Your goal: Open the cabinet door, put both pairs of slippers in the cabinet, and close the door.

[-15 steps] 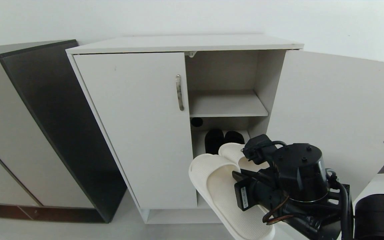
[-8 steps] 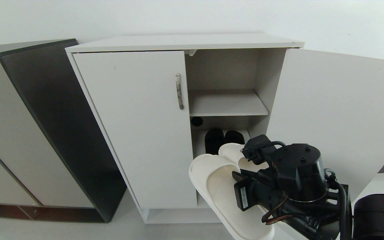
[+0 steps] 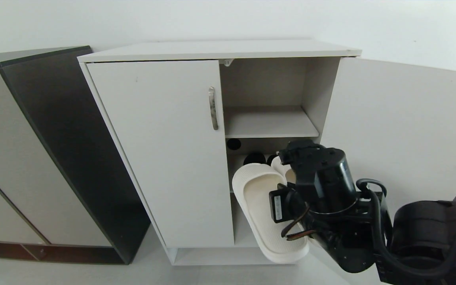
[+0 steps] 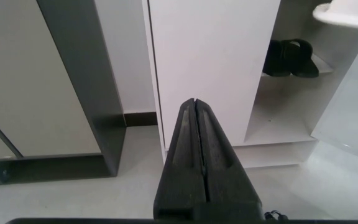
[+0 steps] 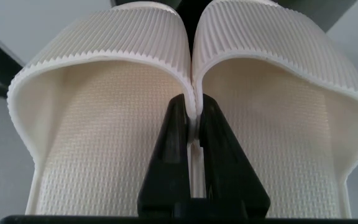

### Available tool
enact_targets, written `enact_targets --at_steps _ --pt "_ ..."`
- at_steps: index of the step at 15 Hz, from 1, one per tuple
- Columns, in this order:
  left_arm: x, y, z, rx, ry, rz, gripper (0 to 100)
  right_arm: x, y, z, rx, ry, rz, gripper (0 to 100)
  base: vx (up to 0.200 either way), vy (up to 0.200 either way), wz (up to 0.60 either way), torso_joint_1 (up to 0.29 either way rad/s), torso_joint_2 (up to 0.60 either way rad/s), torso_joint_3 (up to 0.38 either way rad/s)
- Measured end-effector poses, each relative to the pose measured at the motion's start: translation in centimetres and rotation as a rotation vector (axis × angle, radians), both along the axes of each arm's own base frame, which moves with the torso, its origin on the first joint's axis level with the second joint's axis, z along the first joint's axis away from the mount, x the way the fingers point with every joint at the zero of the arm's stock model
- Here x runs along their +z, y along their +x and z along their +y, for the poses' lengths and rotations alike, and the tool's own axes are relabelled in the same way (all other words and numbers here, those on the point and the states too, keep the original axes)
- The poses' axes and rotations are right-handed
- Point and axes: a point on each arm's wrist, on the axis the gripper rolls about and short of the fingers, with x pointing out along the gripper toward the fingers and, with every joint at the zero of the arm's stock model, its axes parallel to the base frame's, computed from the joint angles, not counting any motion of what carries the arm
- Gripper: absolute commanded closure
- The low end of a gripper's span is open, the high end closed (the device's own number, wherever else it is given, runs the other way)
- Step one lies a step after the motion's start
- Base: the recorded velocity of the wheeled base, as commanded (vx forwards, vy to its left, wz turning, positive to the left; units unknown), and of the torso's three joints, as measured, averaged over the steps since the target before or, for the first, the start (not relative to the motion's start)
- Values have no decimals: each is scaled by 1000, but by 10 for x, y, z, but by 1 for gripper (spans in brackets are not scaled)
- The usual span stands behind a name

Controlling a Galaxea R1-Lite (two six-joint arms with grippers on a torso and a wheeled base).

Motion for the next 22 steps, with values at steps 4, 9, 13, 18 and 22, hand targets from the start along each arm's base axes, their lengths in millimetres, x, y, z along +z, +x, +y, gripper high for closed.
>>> enact_targets --at_steps 4,9,13,18,22 --pt "0 0 0 0 0 0 100 39 6 17 -132 58 -51 100 0 0 0 0 0 0" --pt "0 0 0 1 1 0 100 53 19 21 -159 84 -67 100 0 0 0 0 0 0" --pt "0 0 0 1 0 0 100 47 25 21 -176 69 -61 100 0 0 0 0 0 0" --pt "0 0 0 1 1 0 100 45 27 21 -178 59 -58 100 80 0 0 -1 0 2" --pt "0 0 0 -1 2 0 100 46 30 19 -187 54 -62 100 200 0 0 1 5 5"
